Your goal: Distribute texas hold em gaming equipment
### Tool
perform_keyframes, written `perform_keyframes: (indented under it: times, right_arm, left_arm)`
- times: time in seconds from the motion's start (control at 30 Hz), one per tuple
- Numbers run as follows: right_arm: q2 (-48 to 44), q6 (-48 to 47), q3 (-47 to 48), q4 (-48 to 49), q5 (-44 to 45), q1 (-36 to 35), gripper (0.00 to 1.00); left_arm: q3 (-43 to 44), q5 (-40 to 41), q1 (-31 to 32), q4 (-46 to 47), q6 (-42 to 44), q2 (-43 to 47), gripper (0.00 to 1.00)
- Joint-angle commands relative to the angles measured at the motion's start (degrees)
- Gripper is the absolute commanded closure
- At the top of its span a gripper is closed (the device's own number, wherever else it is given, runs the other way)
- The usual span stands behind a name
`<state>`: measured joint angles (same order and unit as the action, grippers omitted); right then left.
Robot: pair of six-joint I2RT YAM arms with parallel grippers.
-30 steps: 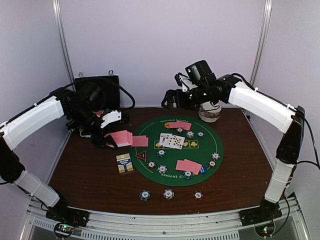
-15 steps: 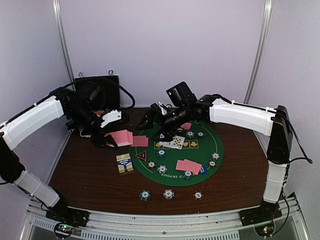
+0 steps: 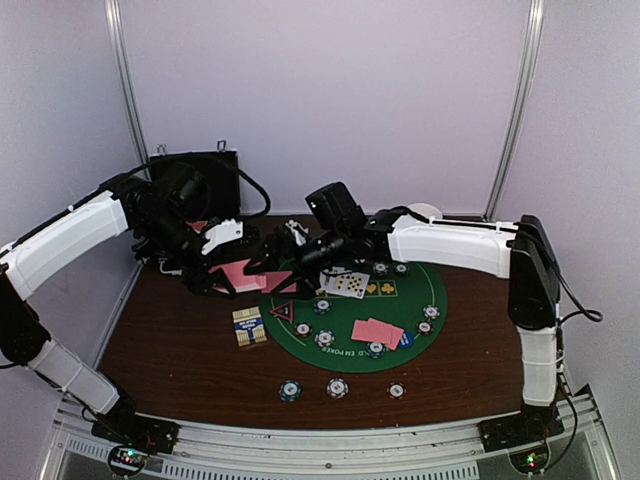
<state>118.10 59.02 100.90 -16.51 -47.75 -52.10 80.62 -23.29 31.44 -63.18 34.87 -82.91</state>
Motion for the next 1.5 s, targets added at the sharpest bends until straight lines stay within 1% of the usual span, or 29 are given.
perform_keyframes:
  times: [0.0, 0.2, 0.43, 0.87, 1.03, 1.17, 1.2, 1.47]
  right_arm:
    - [1.3, 3.0, 2.8, 5.7, -1.6, -0.9, 0.06]
    - [4.0, 4.9, 4.5, 7.6, -2.2, -1.5, 0.07]
    - [5.8, 5.0, 5.3, 7.2, -2.1, -1.4, 0.11]
    - [-0.1, 1.9, -4.0, 4.3, -1.1, 2.0, 0.23]
    - [-1.8, 2.1, -4.5, 4.7, -1.8, 2.3, 0.31]
    - [-3.3, 3.6, -4.1, 6.6, -2.7, 2.2, 0.42]
    - [-3.7, 3.7, -3.9, 6.7, -2.8, 2.3, 0.44]
    - [-6.5, 3.5, -4.0, 5.7, -3.1, 2.2, 0.63]
  left_arm:
    - [2.1, -1.8, -0.3, 0.4, 0.4, -0.2, 1.0]
    - [1.9, -1.8, -0.3, 0.5, 0.4, 0.0, 1.0]
    - [1.8, -1.6, -0.3, 0.5, 0.3, 0.4, 1.0]
    - [1.5, -1.5, -0.3, 0.5, 0.5, 0.5, 1.0]
    - [1.5, -1.5, -0.3, 0.5, 0.5, 0.3, 1.0]
    - [1.5, -1.5, -0.3, 0.5, 0.5, 0.2, 1.0]
    - [1.5, -1.4, -0.3, 0.4, 0.5, 0.1, 1.0]
    - [1.4, -1.2, -0.3, 0.5, 0.5, 0.1, 1.0]
